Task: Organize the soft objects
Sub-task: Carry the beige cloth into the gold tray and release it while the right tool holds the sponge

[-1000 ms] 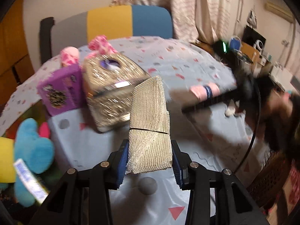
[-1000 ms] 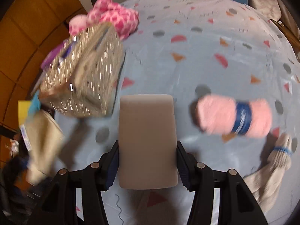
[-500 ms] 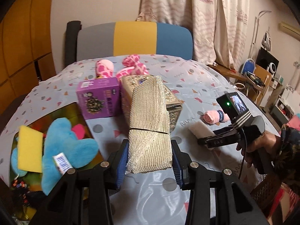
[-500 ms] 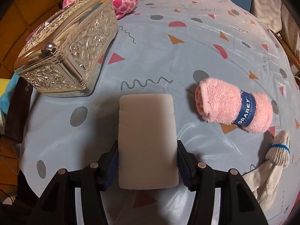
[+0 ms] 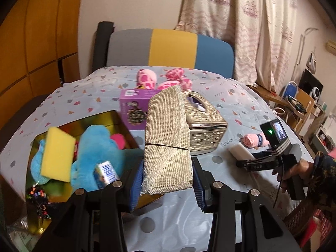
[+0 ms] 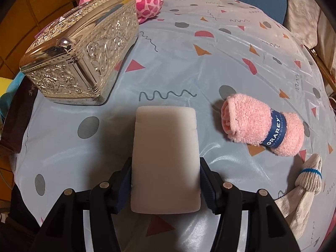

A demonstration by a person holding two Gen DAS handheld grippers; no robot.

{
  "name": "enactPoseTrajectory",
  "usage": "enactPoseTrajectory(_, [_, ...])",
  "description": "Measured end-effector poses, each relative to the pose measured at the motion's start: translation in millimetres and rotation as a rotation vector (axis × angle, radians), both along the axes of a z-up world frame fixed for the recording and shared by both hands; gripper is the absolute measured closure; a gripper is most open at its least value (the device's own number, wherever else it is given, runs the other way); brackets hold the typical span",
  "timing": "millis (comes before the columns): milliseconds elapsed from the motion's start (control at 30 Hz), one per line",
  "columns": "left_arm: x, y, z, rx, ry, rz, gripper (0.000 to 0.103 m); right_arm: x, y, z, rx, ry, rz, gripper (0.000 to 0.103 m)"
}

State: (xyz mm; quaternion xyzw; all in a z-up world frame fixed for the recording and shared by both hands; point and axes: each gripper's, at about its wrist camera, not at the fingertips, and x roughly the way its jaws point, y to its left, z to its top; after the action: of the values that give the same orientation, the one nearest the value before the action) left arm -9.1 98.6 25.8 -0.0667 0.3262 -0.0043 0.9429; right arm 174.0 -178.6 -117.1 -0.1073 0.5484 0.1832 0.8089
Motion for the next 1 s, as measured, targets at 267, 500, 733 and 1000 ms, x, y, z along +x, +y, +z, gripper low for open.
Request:
enactPoseTrajectory(267, [-16.3, 61.5, 9.4, -0.073, -0.018, 0.116, 0.06, -6.2, 6.8, -1.4, -0.013, -0.016, 0.017, 0.044])
enactPoseTrajectory(500, [-67.7, 190.7, 33.1, -0.183, -0.077, 0.454, 0.06, -8.1, 11.5, 2.4, -0.027, -0.023, 0.035, 0.044])
enactPoseTrajectory(733, [-96.3, 229.0, 7.0, -0.225, -0.02, 0.556, 0.06, -9.6, 11.6, 7.0, -0.036, -0.028, 0.048, 0.044])
enactPoseTrajectory(1000, [-47.4, 169.7, -24.2, -0.199, 0.094, 0.293, 0.06, -10.1, 9.4, 7.7, -0.036, -0.029, 0.05, 0.044])
